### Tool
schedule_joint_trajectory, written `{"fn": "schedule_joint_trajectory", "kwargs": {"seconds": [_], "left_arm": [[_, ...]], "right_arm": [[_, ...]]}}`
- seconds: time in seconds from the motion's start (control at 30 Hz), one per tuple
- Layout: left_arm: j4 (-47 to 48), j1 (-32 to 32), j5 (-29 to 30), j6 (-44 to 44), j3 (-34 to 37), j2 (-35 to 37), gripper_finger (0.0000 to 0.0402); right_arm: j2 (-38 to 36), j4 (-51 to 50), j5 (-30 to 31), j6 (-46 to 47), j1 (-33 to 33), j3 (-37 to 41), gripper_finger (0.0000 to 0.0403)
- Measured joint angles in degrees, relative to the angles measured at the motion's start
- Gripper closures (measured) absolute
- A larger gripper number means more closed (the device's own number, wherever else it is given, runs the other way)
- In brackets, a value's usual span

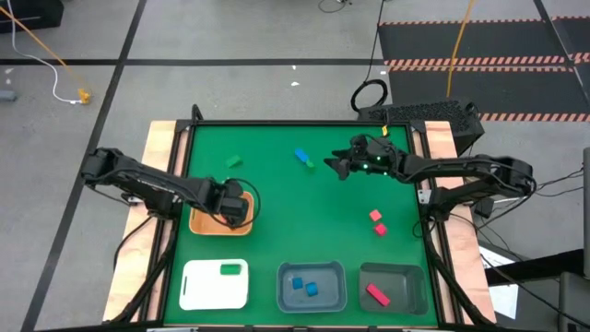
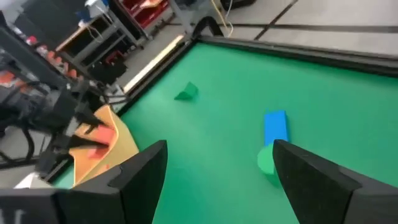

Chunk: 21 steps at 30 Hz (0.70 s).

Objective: Sort & place blocks by color
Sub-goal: Put the top orange block into the yellow bin, then put the right green block into the white bin

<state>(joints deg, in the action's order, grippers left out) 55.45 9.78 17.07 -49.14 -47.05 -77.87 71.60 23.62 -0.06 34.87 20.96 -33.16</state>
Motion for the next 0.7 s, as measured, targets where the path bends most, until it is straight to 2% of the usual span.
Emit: {"fn": "schedule_joint_trajectory", "kwargs": {"seconds": [0.07,0.13,0.33,0.47,0.7], "left_arm": [[-2.1,0.0,-0.8,-0.7,1.0,0.0,0.0263],[-2.3,0.0,-1.0,-1.9,1.5,0.0,0.0246],[-2.6,0.0,-1.2,-2.6,1.6,0.0,0.0148],[-2.6,0.0,-3.5,-0.7,1.5,0.0,0.0100],[-2.5,0.0,-4.9,3.9,-1.5,0.0,0.0055]], "right_arm": [[1.5,0.3,-0.1,1.0,-0.5,0.0,0.0122],[3.6,0.6,-0.4,1.8,-1.1,0.0,0.0122],[9.8,2.9,0.2,3.3,-2.0,0.1,0.0122],[13.3,6.6,0.3,3.6,-2.1,0.1,0.0122],[18.8,11.1,7.0,3.2,-4.1,0.0,0.0122]]}}
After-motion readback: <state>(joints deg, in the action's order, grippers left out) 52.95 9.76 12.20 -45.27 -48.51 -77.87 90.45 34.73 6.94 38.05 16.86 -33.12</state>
